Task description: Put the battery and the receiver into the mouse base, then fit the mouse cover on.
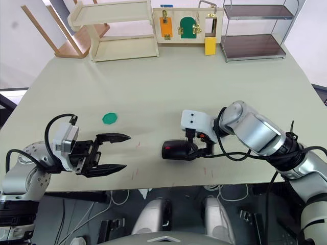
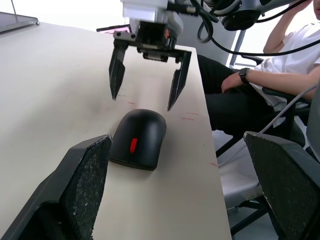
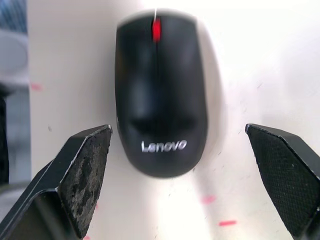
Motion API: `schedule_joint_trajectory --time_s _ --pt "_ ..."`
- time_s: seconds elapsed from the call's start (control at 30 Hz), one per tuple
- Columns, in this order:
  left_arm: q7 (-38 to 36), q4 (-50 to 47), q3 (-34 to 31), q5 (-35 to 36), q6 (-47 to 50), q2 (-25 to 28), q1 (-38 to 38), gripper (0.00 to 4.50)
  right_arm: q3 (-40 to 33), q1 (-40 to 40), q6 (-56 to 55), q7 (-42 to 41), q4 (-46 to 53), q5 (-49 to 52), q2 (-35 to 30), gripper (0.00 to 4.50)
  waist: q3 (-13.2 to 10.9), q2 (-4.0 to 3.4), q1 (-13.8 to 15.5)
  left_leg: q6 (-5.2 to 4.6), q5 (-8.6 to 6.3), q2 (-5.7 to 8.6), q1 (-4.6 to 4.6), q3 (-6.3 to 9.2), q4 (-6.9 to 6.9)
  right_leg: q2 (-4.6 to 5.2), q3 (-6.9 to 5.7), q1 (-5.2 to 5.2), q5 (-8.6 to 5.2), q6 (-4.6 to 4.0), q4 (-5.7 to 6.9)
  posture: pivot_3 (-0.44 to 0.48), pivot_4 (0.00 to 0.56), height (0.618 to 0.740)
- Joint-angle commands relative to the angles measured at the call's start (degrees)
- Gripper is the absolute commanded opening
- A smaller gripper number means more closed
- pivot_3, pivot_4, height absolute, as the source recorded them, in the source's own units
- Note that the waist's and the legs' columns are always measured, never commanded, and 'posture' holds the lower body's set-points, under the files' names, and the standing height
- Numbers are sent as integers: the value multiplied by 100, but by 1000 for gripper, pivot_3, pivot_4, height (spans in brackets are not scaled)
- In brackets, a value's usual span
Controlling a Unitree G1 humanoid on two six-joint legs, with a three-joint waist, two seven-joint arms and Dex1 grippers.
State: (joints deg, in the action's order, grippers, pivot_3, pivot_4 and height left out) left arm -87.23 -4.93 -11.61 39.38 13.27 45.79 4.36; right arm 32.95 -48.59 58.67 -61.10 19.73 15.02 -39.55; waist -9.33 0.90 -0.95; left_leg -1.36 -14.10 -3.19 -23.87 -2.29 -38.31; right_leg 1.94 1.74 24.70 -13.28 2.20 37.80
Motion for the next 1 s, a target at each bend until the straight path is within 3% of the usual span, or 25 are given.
schedule_joint_trajectory --time_s 0.03,0.07,0.1,0.13,0.6,0.7,0.8,1.0 --pt "-81 -3 -87 -15 -119 41 6 4500 -538 83 -258 107 89 291 324 3984 -2 1 -4 0 0 0 0 0 0 0 0 0 0 0 0 0 150 740" --pt "-90 6 -96 -20 -134 49 3 4500 -522 93 -291 152 74 253 381 3467 -1 1 -3 0 0 -1 0 -2 1 -1 1 1 1 1 1 0 150 740" --pt "-101 17 -107 -27 -155 58 3 4500 -506 108 -346 209 57 218 445 3315 -2 1 -1 0 0 -1 0 -1 0 -1 1 1 1 2 1 0 150 740" --pt "-121 25 -128 -32 -182 75 -7 4500 -496 123 -398 269 57 210 535 2736 -2 1 0 0 0 -1 0 -1 0 -1 1 0 1 2 1 0 150 740" --pt "-231 92 -386 -20 -324 309 -262 4500 -102 57 -633 1011 -570 -155 1557 2736 -2 2 -3 0 0 -1 0 -3 0 0 1 1 1 0 2 0 150 740" --pt "-218 54 -417 -4 -303 329 -342 4500 -62 96 -641 999 -586 -160 1620 1964 -3 2 0 0 0 -1 0 -4 0 1 1 1 1 0 1 0 150 740" --pt "-210 29 -435 -2 -295 329 -389 4500 14 120 -659 1026 -556 -229 1618 469 -3 2 -3 0 0 -1 -1 -5 1 2 1 1 0 0 0 0 150 740" --pt "-189 14 -442 -3 -276 327 -409 4500 134 178 -484 1026 -515 -255 1636 469 -3 3 -3 0 0 -1 0 -5 1 1 1 2 0 0 2 0 150 740"
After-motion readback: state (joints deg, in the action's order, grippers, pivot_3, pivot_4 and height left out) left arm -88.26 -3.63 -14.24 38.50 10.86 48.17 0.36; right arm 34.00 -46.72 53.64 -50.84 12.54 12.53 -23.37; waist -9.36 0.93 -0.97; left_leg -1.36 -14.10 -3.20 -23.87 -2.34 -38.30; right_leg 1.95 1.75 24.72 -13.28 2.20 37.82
